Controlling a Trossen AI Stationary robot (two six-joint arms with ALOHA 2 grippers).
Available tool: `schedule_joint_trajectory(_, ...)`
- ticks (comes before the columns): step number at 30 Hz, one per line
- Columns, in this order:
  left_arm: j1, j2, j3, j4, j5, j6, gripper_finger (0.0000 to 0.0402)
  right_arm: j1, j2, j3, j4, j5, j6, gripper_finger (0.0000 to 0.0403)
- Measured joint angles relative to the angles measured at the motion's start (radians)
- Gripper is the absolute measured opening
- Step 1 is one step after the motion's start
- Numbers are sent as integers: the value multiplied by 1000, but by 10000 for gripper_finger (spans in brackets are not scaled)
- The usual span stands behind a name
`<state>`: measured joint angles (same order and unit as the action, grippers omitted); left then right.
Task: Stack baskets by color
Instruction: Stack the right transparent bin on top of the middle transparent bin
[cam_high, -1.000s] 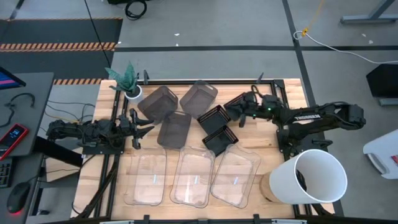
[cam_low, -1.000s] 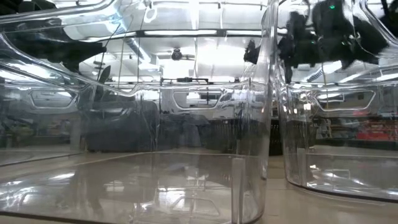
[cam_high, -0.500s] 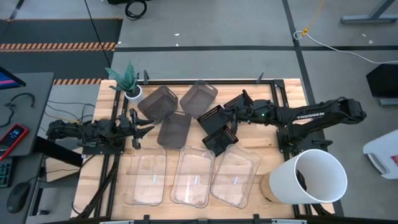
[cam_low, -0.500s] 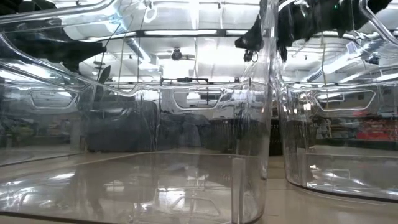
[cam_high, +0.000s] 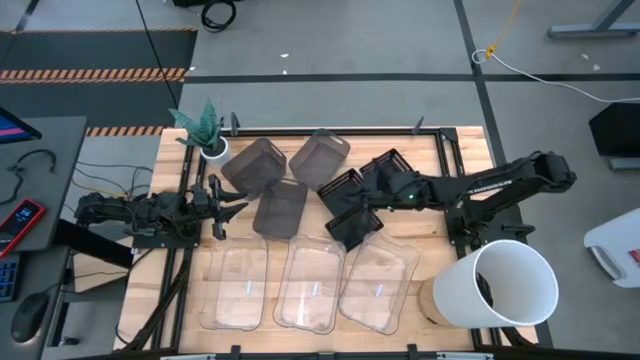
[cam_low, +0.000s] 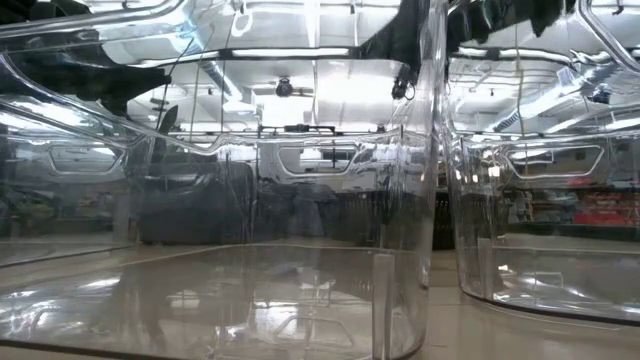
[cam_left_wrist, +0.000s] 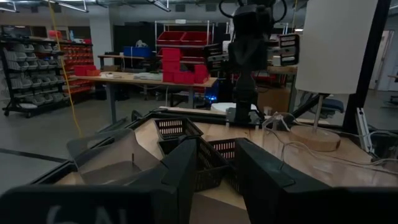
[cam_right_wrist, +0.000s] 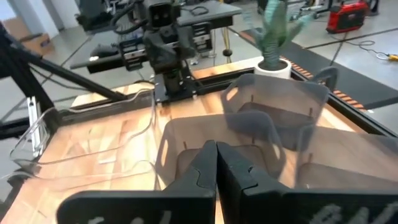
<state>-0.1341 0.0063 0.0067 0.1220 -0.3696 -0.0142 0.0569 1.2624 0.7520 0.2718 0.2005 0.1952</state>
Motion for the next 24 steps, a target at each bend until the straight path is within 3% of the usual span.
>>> schedule_joint_trajectory(10, 0, 0, 0, 0, 0, 0, 117, 29, 154, 153, -110, 0, -15, 13)
schedule_joint_trajectory(24, 0, 0, 0, 0, 0, 0, 117, 88, 143, 197, -110, 42, 11, 19)
